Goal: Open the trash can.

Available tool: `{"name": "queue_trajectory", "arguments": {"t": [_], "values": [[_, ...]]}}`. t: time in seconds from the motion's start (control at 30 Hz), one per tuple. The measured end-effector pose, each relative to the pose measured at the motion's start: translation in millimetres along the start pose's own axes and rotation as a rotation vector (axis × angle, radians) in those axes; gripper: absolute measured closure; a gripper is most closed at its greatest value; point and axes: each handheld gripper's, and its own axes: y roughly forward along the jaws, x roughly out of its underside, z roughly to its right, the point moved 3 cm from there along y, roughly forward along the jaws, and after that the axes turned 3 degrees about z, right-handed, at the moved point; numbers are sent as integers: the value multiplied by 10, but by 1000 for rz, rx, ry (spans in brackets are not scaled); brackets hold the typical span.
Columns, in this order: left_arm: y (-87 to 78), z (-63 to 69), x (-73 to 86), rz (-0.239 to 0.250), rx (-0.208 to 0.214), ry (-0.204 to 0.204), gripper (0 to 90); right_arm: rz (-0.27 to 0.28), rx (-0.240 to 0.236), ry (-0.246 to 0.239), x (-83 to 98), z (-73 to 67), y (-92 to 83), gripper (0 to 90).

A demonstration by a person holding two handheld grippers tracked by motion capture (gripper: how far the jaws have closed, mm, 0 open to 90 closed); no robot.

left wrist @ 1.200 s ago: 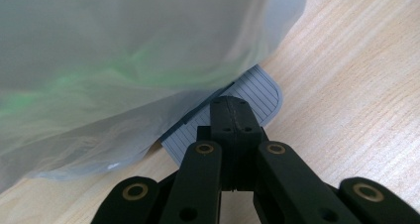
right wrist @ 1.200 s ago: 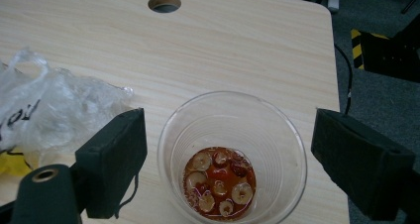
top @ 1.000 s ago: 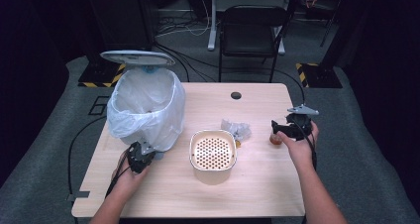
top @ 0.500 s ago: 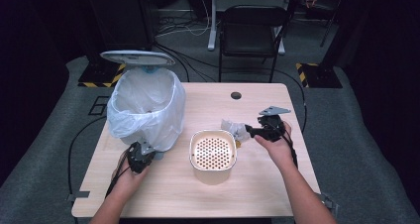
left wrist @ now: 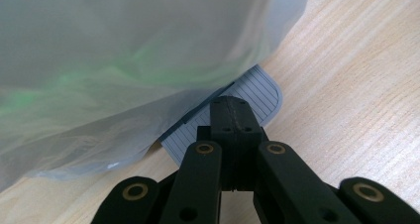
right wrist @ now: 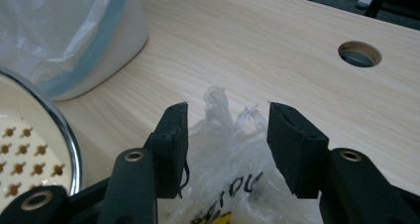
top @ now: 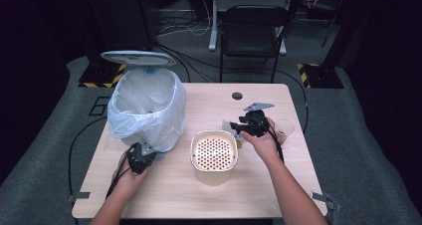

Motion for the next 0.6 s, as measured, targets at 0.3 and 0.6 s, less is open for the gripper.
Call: {"name": "queue_trajectory", "arguments": {"t": [0.3,0.6], "values": [[-7,3,-1,-9,3,9,900,-47,-25,-7,-45,-74,152,585],[-5,9,-1,-6,2,0,900,-108,-25,-17,62,-12,164,894]]}}
